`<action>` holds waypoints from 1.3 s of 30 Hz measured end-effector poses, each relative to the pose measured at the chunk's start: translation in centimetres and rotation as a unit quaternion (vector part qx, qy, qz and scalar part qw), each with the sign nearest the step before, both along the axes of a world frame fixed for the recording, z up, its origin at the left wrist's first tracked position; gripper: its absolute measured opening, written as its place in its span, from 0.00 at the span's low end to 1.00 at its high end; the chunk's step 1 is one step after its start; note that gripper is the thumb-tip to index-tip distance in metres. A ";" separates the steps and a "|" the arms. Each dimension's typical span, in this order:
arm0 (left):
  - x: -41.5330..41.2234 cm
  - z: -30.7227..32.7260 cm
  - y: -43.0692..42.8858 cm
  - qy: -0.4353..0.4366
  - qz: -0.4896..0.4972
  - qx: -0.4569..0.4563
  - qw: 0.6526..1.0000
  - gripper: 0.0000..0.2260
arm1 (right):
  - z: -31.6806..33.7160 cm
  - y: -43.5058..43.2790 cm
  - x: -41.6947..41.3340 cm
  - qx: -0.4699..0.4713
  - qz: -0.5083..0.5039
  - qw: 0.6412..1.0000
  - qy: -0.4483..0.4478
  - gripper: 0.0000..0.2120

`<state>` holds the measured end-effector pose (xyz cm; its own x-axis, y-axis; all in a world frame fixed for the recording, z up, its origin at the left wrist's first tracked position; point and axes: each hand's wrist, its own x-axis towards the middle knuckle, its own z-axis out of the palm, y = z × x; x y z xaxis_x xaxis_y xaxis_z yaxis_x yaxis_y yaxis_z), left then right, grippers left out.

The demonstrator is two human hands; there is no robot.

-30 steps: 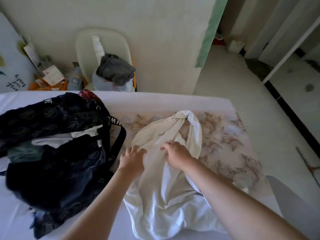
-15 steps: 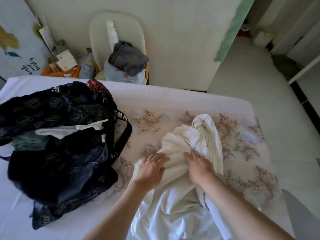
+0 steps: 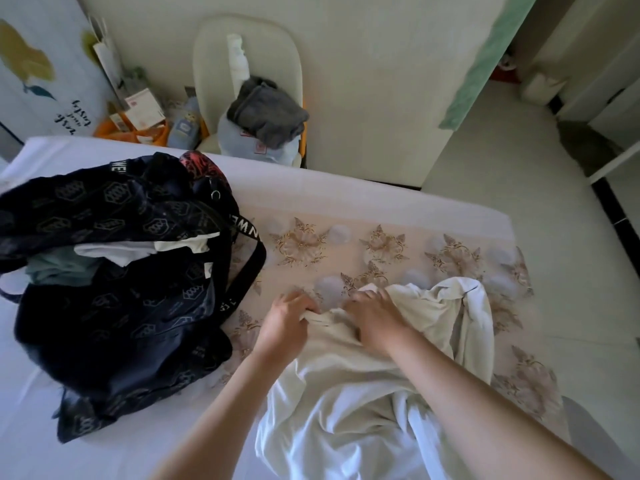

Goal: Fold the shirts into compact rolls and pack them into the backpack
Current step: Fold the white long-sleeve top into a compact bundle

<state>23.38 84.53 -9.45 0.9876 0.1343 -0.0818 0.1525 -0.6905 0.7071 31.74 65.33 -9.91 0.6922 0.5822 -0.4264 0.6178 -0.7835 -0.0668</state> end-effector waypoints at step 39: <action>2.9 23.0 -0.6 -0.152 -0.044 0.055 0.986 0.06 | 23.0 -3.8 -3.7 0.307 -0.306 0.875 -0.214 0.10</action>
